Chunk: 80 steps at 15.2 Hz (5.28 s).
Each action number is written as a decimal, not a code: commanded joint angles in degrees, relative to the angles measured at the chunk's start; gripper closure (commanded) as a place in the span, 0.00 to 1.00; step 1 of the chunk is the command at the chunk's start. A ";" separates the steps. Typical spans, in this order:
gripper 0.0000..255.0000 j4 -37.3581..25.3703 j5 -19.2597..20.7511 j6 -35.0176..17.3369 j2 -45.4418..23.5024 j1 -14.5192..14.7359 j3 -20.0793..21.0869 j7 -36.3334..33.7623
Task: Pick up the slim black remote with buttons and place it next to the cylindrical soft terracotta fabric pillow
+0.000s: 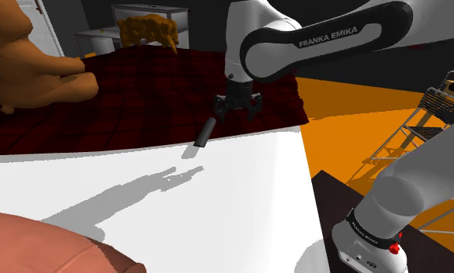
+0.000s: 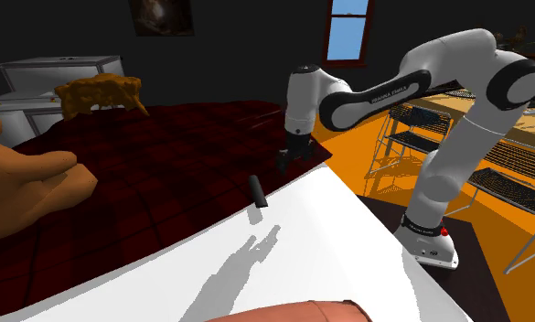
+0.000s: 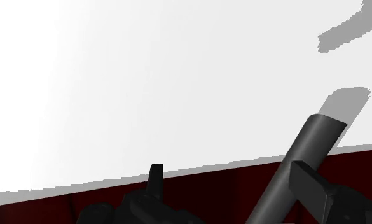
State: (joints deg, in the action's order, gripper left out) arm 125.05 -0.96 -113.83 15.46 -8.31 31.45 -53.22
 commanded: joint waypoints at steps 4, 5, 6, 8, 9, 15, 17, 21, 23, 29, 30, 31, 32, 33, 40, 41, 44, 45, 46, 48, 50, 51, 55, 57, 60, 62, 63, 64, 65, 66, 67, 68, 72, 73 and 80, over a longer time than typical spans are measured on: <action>0.00 -8.53 10.70 -2.39 -13.53 -2.34 5.49 -18.01; 0.00 -10.63 13.27 -2.25 -16.45 -2.26 5.94 -21.49; 0.00 -12.85 15.84 -1.93 -19.38 -1.96 6.17 -24.87; 0.00 -17.59 20.72 -0.84 -25.13 -0.67 5.86 -31.14; 0.00 -20.11 22.92 -0.13 -27.90 0.29 5.35 -33.96; 0.00 -20.55 26.11 -2.52 -31.82 1.44 3.74 -37.22; 0.00 -19.85 26.74 -3.72 -32.47 1.42 3.45 -37.61; 0.00 -19.65 26.92 -4.07 -32.66 1.42 3.36 -37.72; 0.00 -19.65 26.92 -4.07 -32.66 1.42 3.36 -37.72; 1.00 -19.64 26.91 -4.06 -32.65 1.42 3.37 -37.72; 1.00 -19.36 26.83 -4.20 -32.47 1.34 3.39 -37.71; 1.00 -19.36 26.91 -4.31 -32.57 1.31 3.34 -37.68; 1.00 -19.24 26.90 -4.42 -32.54 1.26 3.32 -37.67; 1.00 -18.77 26.79 -4.73 -32.26 1.00 3.29 -37.45; 1.00 -21.20 25.68 -1.69 -31.40 1.17 3.81 -36.50; 1.00 -21.62 25.39 -1.08 -31.12 1.12 3.90 -36.20; 1.00 -22.97 24.58 0.78 -30.32 1.01 4.16 -35.35; 1.00 -23.45 24.33 1.41 -30.08 0.98 4.23 -35.08; 1.00 -23.94 24.10 2.05 -29.85 0.96 4.30 -34.81; 1.00 -24.98 23.65 3.34 -29.43 0.93 4.44 -34.30; 1.00 -26.07 23.26 4.66 -29.06 0.93 4.55 -33.80; 1.00 -26.64 23.07 5.32 -28.90 0.93 4.61 -33.57; 1.00 -29.08 22.46 8.05 -28.37 1.00 4.80 -32.67; 1.00 -30.40 22.22 9.45 -28.20 1.07 4.89 -32.26; 1.00 -32.50 21.96 11.60 -28.05 1.22 5.00 -31.68; 1.00 -34.00 21.84 13.07 -28.02 1.35 5.07 -31.32; 1.00 -34.78 21.80 13.82 -28.03 1.43 5.10 -31.15; 1.00 -35.57 21.78 14.58 -28.06 1.52 5.13 -30.98; 1.00 -36.39 21.76 15.34 -28.11 1.61 5.16 -30.82; 1.00 -37.23 21.76 16.11 -28.17 1.71 5.19 -30.67; 1.00 -38.09 21.78 16.89 -28.25 1.82 5.22 -30.52; 1.00 -38.97 21.81 17.67 -28.34 1.94 5.25 -30.37; 1.00 -42.74 22.07 20.92 -28.92 2.53 5.36 -29.83; 1.00 -43.74 22.17 21.76 -29.11 2.71 5.39 -29.70; 1.00 -51.69 23.41 28.01 -31.09 4.43 5.53 -28.90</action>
State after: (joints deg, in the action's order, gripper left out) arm 74.79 22.15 -86.89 -15.17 -4.25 36.96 -82.20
